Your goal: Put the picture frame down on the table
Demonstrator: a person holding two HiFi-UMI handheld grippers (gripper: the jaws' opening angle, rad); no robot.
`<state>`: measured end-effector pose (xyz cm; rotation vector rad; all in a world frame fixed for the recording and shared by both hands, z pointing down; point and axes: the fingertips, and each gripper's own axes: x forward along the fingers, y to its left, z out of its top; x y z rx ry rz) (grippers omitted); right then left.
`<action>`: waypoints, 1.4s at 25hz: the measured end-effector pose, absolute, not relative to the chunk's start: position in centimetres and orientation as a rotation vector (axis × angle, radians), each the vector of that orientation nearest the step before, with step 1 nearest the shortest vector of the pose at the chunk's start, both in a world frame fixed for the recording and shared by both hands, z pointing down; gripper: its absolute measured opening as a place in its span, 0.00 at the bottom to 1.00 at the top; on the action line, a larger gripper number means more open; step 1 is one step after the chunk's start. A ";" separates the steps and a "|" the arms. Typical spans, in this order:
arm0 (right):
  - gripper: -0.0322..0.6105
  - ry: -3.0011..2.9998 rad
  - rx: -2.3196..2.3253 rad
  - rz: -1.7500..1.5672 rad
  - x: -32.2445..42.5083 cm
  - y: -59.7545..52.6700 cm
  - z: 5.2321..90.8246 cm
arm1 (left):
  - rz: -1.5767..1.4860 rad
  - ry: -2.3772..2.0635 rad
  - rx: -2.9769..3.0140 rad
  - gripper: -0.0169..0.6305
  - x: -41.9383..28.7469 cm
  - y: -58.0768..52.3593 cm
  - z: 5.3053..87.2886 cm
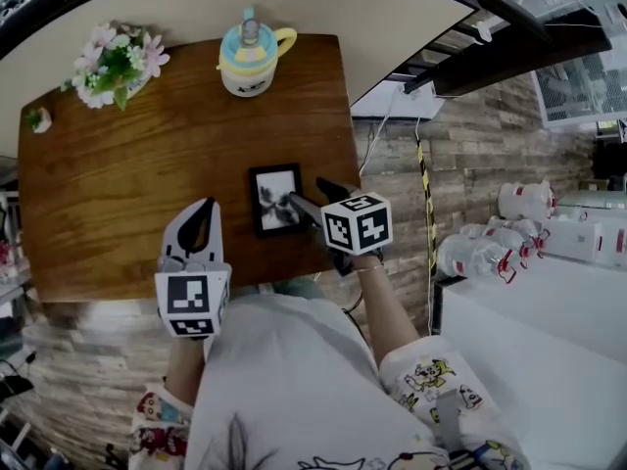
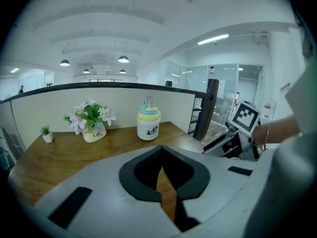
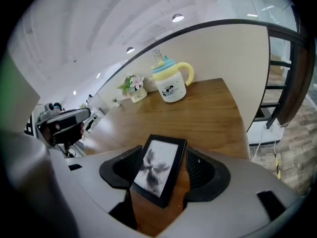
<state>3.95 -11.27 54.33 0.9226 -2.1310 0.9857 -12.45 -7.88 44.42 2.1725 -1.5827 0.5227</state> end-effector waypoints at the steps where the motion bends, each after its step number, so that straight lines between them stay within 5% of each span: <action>1: 0.43 -2.142 0.928 0.975 4.0 -11.4 53.7 | 0.519 -1.593 2.178 0.03 -12.6 -8.0 44.0; 23: 0.43 -2.526 0.990 0.596 3.0 -12.4 37.6 | 0.350 -1.730 2.290 0.03 -12.9 -8.1 34.8; 35: 0.20 -2.689 1.068 0.373 4.2 -11.3 32.4 | 0.273 -1.686 2.318 0.03 -11.4 -7.4 33.2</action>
